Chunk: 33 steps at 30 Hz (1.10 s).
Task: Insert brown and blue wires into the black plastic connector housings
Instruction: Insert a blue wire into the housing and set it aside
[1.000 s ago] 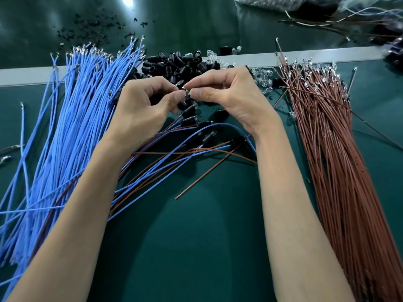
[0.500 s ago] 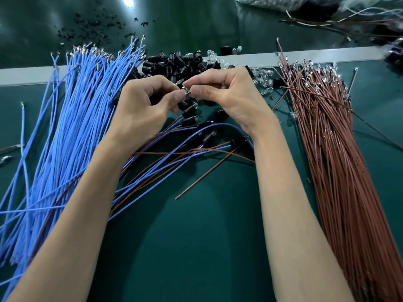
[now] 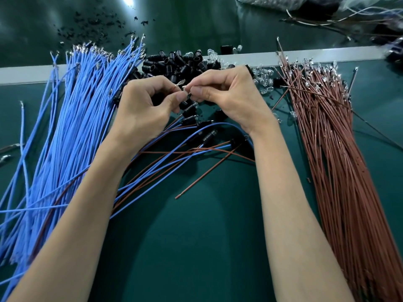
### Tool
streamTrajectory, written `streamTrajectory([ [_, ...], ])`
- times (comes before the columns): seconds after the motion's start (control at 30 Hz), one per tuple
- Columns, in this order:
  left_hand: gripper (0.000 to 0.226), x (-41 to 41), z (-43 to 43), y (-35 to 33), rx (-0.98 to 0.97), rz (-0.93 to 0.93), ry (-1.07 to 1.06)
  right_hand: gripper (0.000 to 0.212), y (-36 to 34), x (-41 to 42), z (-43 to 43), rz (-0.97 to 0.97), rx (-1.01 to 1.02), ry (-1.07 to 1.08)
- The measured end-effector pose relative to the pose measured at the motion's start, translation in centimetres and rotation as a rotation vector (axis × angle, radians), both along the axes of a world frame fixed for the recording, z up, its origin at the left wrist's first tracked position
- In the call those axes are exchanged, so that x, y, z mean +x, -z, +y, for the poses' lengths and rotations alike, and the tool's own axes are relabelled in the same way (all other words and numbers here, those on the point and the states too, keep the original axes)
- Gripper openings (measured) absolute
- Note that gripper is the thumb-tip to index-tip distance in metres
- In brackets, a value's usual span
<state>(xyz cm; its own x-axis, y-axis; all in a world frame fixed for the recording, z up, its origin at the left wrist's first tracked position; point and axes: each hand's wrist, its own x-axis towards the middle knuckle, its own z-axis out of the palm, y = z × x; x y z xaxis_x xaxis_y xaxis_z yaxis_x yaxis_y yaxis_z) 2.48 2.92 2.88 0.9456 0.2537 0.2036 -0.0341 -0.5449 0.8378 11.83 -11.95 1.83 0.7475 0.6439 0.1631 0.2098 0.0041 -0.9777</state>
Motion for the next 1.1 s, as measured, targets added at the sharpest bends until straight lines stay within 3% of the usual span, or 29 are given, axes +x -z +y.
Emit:
streamTrajectory([
  [0.37,0.014,-0.23,0.13,-0.14,-0.008,0.024,-0.004,0.012,0.38,0.20,0.23,-0.040,-0.034,0.020],
  [0.9,0.016,-0.16,0.21,0.03,-0.046,0.037,0.013,0.026,0.16,0.11,0.16,-0.092,-0.018,0.017],
  [1.1,0.015,-0.19,0.09,0.01,-0.072,0.026,0.008,0.022,-0.20,0.03,0.34,-0.177,-0.047,0.021],
])
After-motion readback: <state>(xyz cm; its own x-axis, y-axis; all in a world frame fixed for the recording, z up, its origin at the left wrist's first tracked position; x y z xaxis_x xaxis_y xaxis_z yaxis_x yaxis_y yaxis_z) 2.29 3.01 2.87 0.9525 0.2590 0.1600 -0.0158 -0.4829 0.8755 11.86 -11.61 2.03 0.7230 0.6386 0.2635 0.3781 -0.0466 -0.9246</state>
